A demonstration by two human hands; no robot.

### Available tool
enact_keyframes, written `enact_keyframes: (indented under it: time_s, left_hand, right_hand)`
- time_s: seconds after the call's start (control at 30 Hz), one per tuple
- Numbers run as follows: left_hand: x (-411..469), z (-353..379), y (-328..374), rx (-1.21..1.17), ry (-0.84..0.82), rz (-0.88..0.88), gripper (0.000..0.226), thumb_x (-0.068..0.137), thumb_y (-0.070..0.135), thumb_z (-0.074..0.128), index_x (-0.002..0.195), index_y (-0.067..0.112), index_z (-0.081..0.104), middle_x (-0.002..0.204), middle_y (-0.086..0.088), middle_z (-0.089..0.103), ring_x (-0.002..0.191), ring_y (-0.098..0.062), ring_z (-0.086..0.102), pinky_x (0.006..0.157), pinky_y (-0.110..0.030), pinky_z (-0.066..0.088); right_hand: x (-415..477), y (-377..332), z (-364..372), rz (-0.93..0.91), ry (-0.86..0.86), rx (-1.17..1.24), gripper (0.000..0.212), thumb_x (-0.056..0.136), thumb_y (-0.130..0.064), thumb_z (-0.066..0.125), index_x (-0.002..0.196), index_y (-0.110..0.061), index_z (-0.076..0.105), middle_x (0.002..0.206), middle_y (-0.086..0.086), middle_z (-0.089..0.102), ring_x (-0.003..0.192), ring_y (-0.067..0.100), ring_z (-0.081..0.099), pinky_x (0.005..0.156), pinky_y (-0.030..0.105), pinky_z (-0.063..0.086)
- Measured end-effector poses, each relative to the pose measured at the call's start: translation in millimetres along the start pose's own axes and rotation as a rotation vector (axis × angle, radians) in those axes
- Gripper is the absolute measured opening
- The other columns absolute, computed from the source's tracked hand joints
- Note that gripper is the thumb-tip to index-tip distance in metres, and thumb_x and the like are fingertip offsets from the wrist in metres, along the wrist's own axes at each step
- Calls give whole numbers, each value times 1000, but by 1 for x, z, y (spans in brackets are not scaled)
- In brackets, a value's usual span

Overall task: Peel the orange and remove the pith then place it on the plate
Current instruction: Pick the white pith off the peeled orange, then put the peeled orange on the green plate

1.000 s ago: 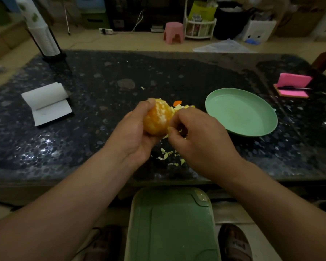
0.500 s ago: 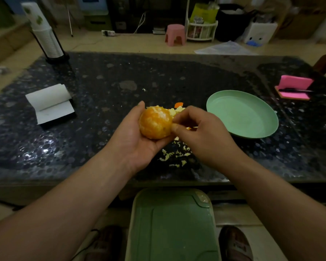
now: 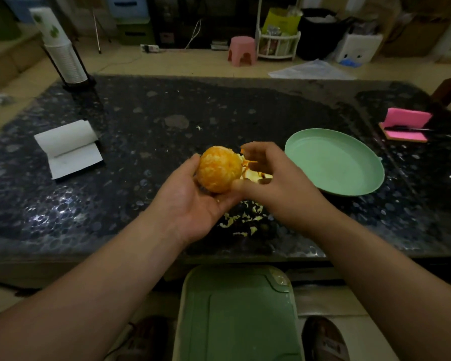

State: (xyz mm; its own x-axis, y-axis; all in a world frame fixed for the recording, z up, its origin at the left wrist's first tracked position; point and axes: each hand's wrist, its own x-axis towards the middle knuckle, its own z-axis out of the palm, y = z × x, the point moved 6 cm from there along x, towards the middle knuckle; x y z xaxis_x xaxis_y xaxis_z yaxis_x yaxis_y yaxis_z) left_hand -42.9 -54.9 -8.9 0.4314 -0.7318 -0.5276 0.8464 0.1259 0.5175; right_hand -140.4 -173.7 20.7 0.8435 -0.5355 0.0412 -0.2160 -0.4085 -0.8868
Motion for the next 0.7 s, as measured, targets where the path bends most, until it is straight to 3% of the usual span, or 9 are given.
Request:
enact_keyframes:
  time_s: [0.1,0.2,0.3,0.43,0.53,0.7]
  left_hand:
    - [-2,5,-6,184,-15,-14,66,109,61,39,144,9,58,129,-23,73,112,-39,75,86,-50,65]
    - [-4,11,-6,398,-1,41,70,109,65,33,138,8,61,118,-22,77,104,-37,78,78,-48,66]
    - [-6,10,0,644,24,84,73,107,70,31,128,9,66,106,-20,80,94,-37,80,74,-44,65]
    - [1,-1,17,852,137,229,50,108,56,47,122,13,68,97,-12,82,88,-34,80,85,-56,65]
    - [11,-1,23,808,159,283,35,109,42,55,116,11,70,96,-13,80,90,-35,79,89,-56,64]
    - [26,14,17,777,96,324,27,108,34,58,114,11,70,102,-16,79,92,-36,78,87,-53,64]
  right_hand:
    - [1,0,11,-34,-89,51,91,84,-28,90,155,-48,38,148,-15,51,127,6,61,101,36,59]
    - [5,4,2,-20,-52,117,84,81,-27,92,147,-52,46,136,-11,60,115,10,69,97,39,63]
    - [10,18,-7,88,-29,347,74,76,-32,91,140,-41,55,131,-3,68,114,15,72,96,38,62]
    - [14,41,-32,252,63,462,63,76,-27,93,131,-30,62,122,1,75,111,25,75,87,45,65]
    - [22,59,-82,318,218,353,51,82,-23,89,126,-28,62,116,3,75,101,22,75,77,38,64]
    - [46,98,-165,425,381,90,58,82,-27,89,130,-23,57,117,5,68,98,19,68,68,34,55]
